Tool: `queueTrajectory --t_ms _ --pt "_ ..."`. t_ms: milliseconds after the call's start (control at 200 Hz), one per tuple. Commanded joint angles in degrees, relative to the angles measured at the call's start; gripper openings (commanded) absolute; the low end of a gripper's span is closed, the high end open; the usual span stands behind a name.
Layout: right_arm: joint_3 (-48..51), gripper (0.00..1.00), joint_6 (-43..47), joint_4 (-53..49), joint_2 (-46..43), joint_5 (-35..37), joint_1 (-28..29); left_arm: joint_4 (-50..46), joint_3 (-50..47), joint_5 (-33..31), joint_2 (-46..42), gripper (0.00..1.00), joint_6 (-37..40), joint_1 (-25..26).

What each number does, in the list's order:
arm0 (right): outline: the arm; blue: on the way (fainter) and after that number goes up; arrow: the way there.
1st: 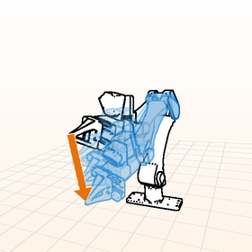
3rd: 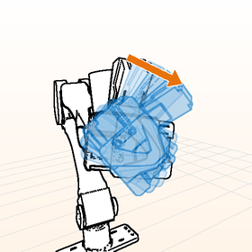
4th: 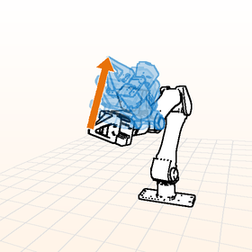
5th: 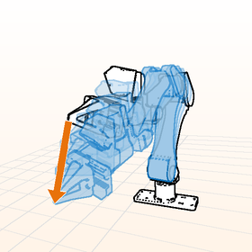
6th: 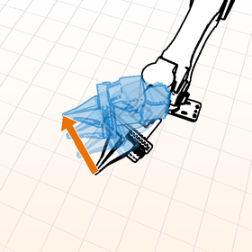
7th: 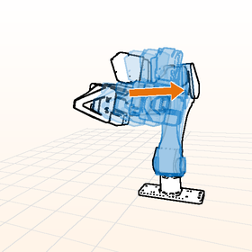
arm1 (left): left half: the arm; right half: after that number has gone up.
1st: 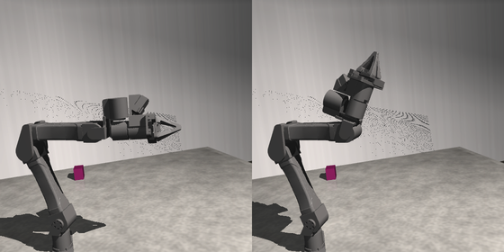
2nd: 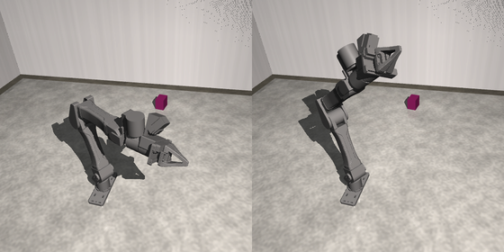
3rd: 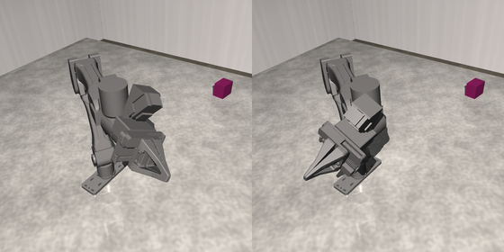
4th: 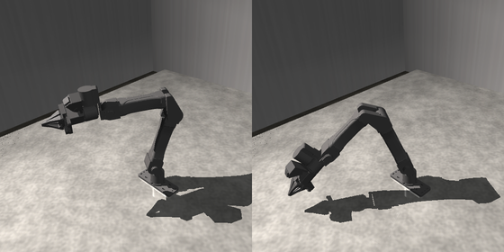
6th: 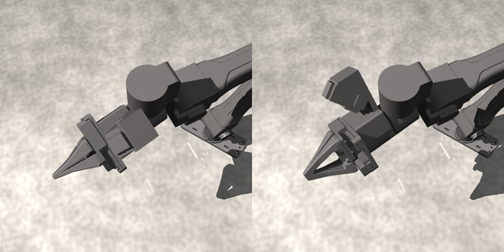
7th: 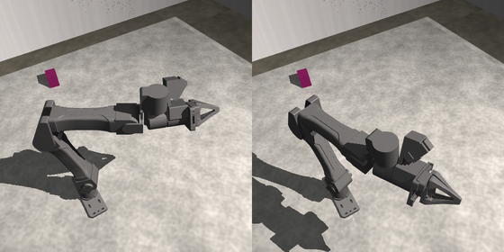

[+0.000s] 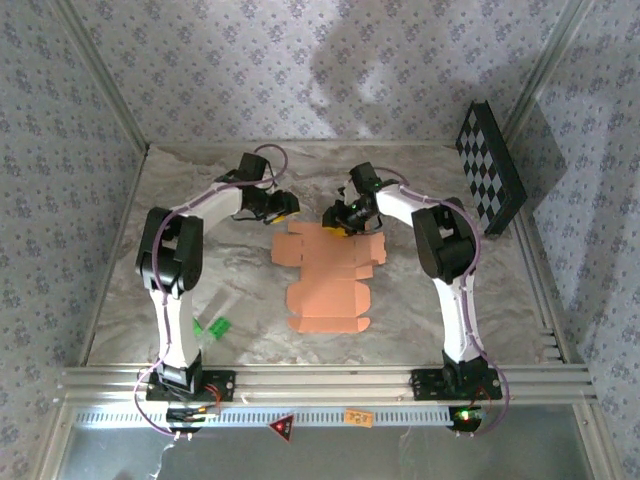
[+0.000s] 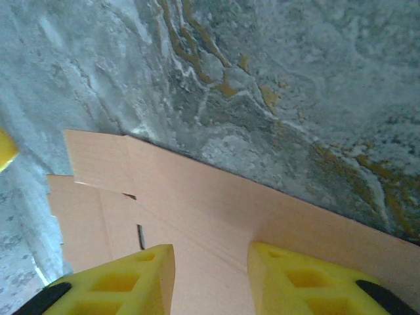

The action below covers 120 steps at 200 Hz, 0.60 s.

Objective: Fold the paper box

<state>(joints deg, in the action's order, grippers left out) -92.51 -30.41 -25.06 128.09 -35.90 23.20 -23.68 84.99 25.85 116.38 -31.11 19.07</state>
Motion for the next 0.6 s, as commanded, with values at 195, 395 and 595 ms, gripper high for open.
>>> queueTrajectory --t_ms 195,395,595 --pt "-0.1 0.35 1.7 -1.0 3.3 0.9 -0.4 -4.2 3.5 -0.2 3.9 0.56 1.1 -0.3" --pt "0.3 0.35 1.5 -0.8 2.8 1.2 -0.4 -5.3 5.0 0.7 5.8 0.54 0.7 -0.3" --pt "0.4 0.35 1.3 -0.6 2.6 1.4 -0.4 -4.2 4.5 3.1 4.8 0.49 -0.2 0.1"
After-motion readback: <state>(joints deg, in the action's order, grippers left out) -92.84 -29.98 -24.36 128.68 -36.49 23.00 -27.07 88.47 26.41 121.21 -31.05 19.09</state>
